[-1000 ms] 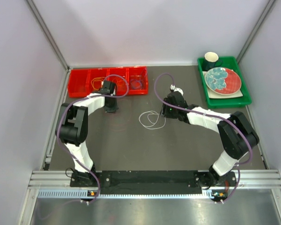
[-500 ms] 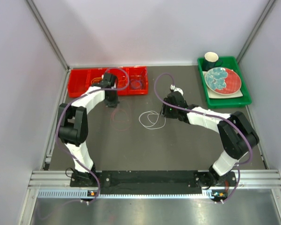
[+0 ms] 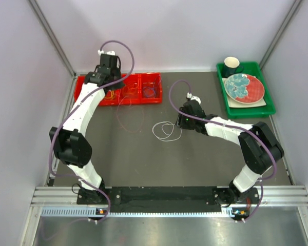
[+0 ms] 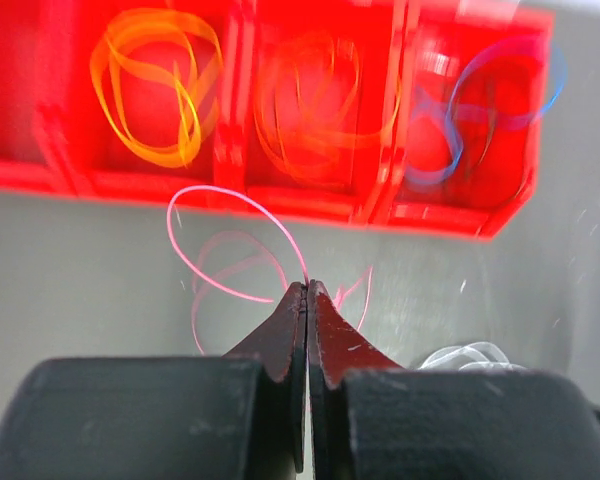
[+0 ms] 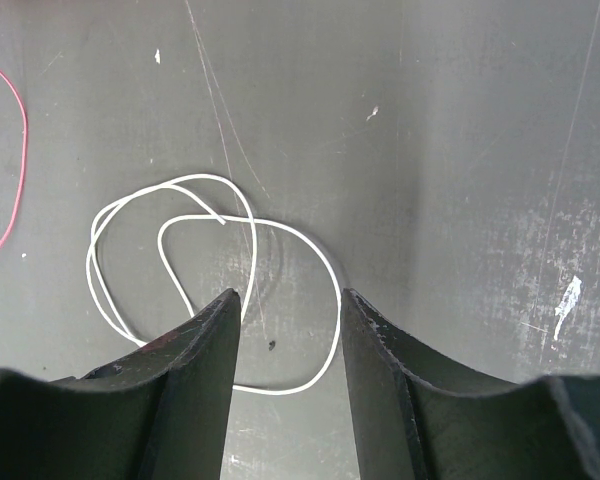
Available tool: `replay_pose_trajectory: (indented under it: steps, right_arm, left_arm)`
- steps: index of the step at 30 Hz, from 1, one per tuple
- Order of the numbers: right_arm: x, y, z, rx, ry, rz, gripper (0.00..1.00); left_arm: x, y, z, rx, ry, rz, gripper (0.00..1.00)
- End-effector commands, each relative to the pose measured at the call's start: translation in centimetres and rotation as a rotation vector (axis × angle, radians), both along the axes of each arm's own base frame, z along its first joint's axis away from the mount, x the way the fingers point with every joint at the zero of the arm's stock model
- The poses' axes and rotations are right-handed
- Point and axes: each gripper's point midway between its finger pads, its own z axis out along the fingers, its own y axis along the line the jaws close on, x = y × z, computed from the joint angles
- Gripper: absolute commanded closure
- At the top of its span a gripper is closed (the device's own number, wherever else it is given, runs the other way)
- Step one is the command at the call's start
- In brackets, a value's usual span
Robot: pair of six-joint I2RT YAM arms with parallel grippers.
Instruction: Untangle the cables
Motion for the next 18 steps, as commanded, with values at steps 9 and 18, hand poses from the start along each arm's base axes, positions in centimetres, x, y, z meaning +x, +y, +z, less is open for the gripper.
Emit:
replay_pose_trajectory:
  steps: [9,18]
  right_arm:
    - [1.3,1.2,1.9,0.021,-0.053,0.016,0.55]
    - [1.4,1.2,1.9,0.021,-0.052,0.014,0.56]
  left_arm:
    - [3.4,3.4,16.7,-0.04,-0.425,0.174,1.0]
    - [2.4,2.0,9.4,-0.044,-0.294,0.079,1.0]
